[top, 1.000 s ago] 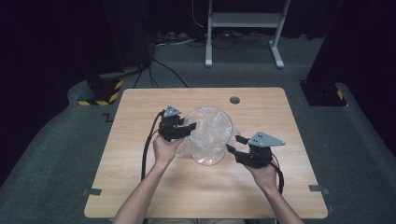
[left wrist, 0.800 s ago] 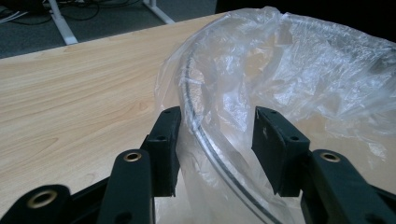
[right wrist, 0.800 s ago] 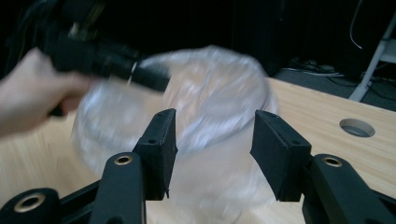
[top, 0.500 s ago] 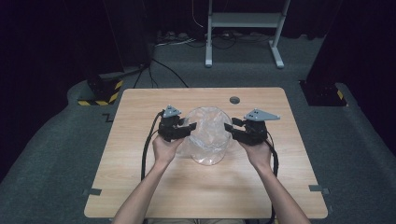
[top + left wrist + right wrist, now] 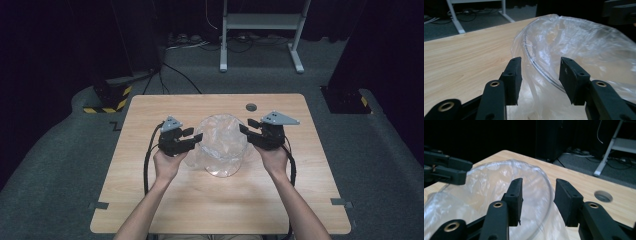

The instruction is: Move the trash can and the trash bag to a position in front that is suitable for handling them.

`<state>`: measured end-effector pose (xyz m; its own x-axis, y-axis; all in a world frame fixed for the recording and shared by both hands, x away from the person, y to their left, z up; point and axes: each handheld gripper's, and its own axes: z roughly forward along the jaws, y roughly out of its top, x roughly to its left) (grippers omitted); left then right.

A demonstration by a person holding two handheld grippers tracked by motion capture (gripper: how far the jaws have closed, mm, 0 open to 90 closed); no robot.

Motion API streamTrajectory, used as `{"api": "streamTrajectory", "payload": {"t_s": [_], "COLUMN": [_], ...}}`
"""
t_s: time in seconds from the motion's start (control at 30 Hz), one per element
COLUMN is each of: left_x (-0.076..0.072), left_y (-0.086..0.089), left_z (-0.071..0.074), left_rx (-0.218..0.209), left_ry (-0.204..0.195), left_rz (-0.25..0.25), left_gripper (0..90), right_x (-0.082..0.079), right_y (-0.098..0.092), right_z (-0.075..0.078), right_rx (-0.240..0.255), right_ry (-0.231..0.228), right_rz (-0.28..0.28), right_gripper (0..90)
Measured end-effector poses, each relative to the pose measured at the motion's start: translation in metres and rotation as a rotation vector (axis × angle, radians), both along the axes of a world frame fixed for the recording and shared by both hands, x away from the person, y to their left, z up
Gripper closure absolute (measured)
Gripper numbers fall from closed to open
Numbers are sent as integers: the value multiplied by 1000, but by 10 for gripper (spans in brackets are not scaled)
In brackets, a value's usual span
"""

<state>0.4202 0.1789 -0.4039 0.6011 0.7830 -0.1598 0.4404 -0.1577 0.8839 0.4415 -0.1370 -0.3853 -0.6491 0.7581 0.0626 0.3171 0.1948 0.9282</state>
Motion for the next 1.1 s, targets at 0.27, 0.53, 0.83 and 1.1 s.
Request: {"api": "streamTrajectory", "payload": {"t_s": [0.27, 0.53, 0.83, 1.1], "left_x": [-15, -14, 3, 24], "left_y": [17, 25, 25, 10], "left_z": [2, -25, -62, -88], "left_rx": [-30, 2, 20, 31], "left_ry": [-23, 67, 205, 305], "left_rz": [-13, -14, -18, -38], "left_gripper": [582, 628, 793, 900], "right_x": [14, 17, 15, 14], "right_y": [19, 21, 24, 25], "right_z": [-12, -18, -21, -23], "right_rx": [-42, -53, -66, -81], "right_ry": [51, 73, 79, 85], "right_rz": [61, 91, 104, 108], "right_gripper": [517, 520, 551, 569]}}
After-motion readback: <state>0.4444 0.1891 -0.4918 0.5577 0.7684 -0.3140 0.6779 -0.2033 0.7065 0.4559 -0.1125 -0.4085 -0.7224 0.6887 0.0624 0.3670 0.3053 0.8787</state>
